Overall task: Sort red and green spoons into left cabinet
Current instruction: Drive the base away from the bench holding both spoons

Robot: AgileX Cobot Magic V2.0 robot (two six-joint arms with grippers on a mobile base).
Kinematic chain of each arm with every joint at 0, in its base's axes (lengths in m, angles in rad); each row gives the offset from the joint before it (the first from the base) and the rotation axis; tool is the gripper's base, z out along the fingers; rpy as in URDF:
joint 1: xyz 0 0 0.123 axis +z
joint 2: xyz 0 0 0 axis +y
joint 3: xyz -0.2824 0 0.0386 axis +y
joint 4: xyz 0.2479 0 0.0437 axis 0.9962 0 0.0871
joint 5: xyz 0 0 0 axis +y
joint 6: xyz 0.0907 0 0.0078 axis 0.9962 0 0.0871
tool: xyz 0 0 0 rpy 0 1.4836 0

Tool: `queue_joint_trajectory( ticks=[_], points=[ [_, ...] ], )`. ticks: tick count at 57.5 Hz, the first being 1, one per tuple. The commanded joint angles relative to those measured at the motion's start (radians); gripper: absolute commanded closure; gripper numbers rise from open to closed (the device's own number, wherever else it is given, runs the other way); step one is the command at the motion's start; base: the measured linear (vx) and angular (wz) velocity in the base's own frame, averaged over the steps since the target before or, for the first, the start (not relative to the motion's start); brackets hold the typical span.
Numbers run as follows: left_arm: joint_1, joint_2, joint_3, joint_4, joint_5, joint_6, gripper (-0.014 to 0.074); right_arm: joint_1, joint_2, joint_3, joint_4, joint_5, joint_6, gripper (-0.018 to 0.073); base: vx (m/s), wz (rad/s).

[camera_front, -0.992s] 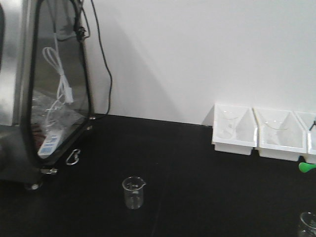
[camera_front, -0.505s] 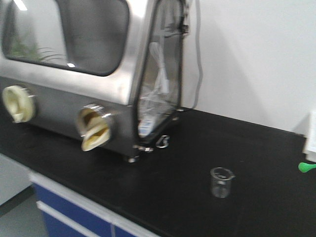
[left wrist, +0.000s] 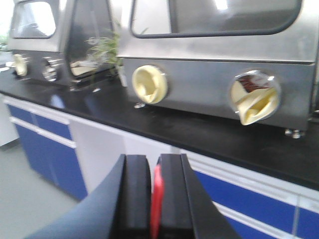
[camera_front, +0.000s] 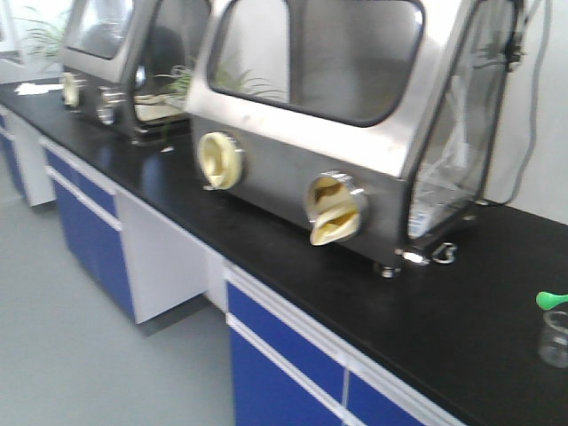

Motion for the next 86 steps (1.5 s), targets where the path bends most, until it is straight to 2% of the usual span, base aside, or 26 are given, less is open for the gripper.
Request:
queue_joint_trajectory(
  ticks=[1,41,62,86],
  points=[
    [-0.005,-0.009,-0.028,-0.008,-0.074,-0.009,0.06,-0.004,-0.009,-0.037,0.001,-0.065,0.002,0.0562,-0.12,0.52],
    [-0.005,-0.009,-0.029,-0.008,-0.073,-0.009,0.06,-0.004,-0.009,-0.037,0.001,-0.065,0.002,0.0562,0.02,0.58],
    [-0.005,-0.01,-0.029,-0.008,-0.073,-0.009,0.06,-0.004,-0.009,-0.037,0.001,-0.065,0.002,0.0562,0.29,0.44],
    [-0.005,-0.01,-0.029,-0.008,-0.073,-0.009,0.06,-0.004,-0.009,-0.037,0.001,-0.065,0.002,0.0562,0.44,0.1]
  ],
)
